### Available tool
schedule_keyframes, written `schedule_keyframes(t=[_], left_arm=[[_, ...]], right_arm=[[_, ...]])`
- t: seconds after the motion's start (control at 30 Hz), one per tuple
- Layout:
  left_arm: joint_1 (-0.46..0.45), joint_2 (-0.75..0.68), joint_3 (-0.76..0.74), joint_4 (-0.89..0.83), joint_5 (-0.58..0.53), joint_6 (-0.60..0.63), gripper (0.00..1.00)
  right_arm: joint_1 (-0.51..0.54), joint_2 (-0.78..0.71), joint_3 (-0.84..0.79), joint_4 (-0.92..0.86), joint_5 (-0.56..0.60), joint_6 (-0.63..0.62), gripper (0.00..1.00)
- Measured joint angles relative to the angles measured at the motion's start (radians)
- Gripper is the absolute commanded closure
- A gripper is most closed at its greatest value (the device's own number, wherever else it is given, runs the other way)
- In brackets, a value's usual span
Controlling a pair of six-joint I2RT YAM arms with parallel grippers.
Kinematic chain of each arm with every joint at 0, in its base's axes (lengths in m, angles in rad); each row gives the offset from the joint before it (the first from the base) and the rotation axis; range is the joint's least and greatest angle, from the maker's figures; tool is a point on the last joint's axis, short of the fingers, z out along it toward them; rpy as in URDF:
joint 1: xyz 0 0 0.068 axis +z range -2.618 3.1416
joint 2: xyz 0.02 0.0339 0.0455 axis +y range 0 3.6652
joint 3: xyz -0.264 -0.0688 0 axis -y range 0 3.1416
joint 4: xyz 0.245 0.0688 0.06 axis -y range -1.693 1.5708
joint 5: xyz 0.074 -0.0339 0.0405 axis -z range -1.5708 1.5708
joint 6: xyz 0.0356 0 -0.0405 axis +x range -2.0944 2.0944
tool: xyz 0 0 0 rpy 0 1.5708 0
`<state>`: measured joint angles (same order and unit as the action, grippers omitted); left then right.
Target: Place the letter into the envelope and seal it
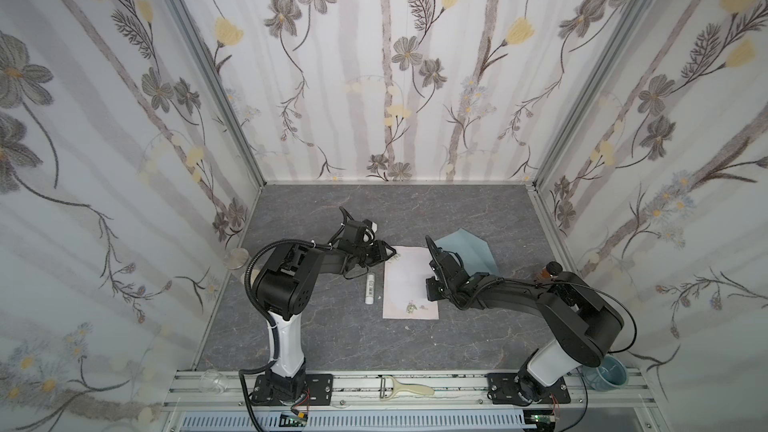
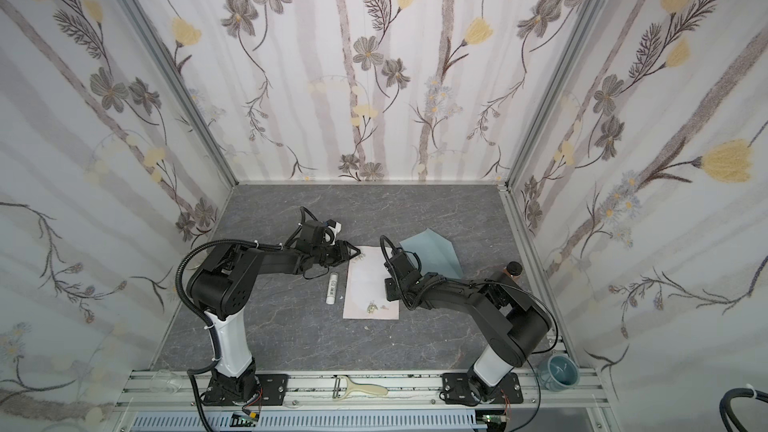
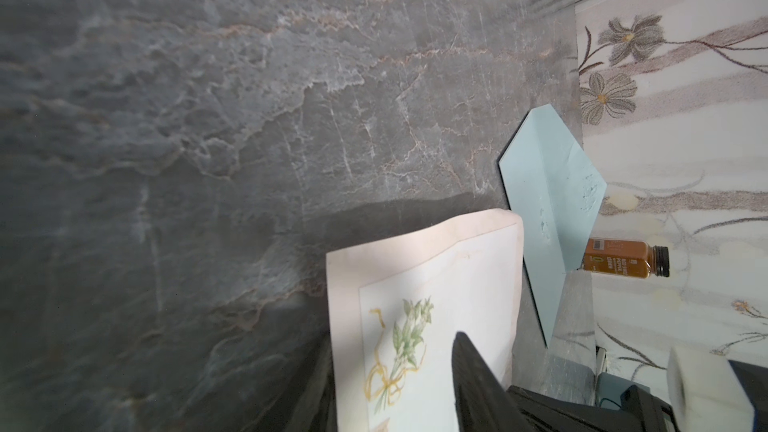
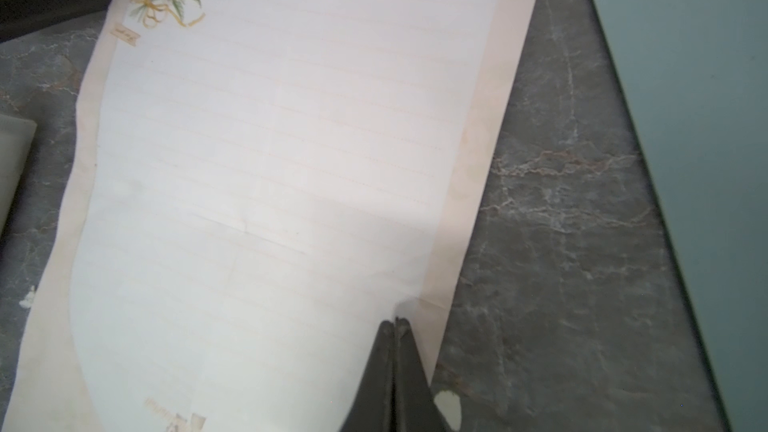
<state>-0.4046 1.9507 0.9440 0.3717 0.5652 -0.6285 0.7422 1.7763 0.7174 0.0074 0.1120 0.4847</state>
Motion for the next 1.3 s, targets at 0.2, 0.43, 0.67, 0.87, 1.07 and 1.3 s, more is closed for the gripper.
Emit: schedule_keyframes(t=[0.2,0.43,0.67,0.87,1.07,1.3], left_arm=[[0.018,0.0,-0.01,0.018,-0.032,-0.028,0.53],[0.024,0.03,0.005,0.06,-0.031,-0.052,0.53],[0.021,0.053,0.038,0.058,-0.038,-0.05,0.53],[0.019,0.06,0.045,0.057,-0.035,-0.029,0.53],[0.019,0.065,0.061,0.042,-0.019,-0.023,0.54],[0.018,0.065,0.076,0.001,0.014,-0.003,0.58]], right_arm=[[0.002,0.002,0.002,-0.001,0.003,-0.007,1.0],[0.004,0.002,0.009,-0.015,0.006,-0.013,1.0],[0.01,0.012,0.024,-0.033,0.018,-0.016,1.0],[0.012,0.026,0.045,-0.041,0.024,-0.019,1.0],[0.014,0.03,0.06,-0.055,0.025,-0.023,1.0],[0.018,0.036,0.063,-0.056,0.026,-0.023,1.0]])
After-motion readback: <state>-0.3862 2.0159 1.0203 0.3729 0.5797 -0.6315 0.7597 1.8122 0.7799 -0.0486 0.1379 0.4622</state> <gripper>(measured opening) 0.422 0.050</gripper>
